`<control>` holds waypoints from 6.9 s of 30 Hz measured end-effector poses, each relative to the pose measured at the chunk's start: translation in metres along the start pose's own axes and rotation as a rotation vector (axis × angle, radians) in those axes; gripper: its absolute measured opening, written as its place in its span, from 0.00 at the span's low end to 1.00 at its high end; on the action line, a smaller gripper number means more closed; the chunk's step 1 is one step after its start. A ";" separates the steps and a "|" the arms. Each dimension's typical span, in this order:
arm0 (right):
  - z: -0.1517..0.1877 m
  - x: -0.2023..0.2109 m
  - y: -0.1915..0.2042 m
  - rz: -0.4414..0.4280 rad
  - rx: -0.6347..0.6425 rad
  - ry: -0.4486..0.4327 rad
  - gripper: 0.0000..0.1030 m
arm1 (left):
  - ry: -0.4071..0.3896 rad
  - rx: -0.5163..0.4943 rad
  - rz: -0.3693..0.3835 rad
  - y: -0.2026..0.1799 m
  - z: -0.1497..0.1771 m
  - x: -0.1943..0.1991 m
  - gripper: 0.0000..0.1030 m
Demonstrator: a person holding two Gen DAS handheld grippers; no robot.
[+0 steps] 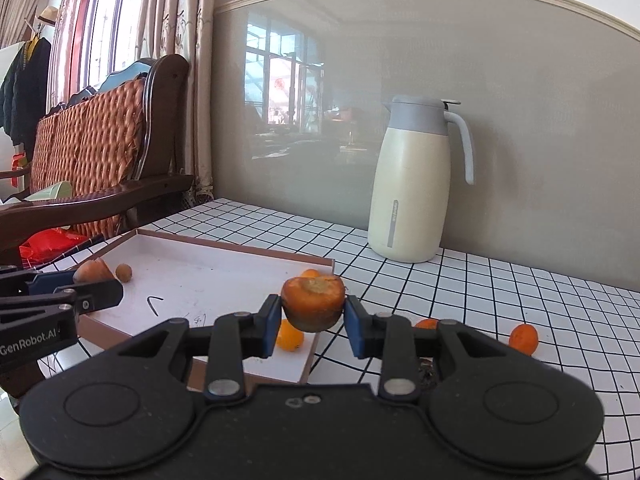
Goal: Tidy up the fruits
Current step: 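Carry both held fruit pieces over the cardboard box, then open both tools to drop the fruit pieces into the box, then move both open tools back from the box toward the remaining fruits, then grasp the dark round fruit with the left tool while the right tool grasps a cut orange piece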
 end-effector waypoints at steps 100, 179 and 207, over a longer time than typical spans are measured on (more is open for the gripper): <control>-0.037 -0.131 0.009 -0.071 -0.051 0.034 0.94 | -0.036 0.091 -0.166 0.102 -0.062 -0.128 1.00; 0.108 0.014 -0.147 0.200 -0.106 0.158 0.66 | 0.138 -0.210 0.243 -0.178 0.074 -0.056 0.84; 0.126 -0.041 -0.157 0.025 -0.133 0.249 0.45 | 0.245 -0.119 0.192 -0.195 0.094 -0.103 0.59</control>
Point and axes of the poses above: each gripper's, at about its wrist camera, not at the fingertips, and x roughly against the way its jaws point, y to its left, z to its underside, the point moved 4 cm from there along -x, roughly the way its jaws point, and after that the axes turned 14 degrees about x, right-handed, at the moved point
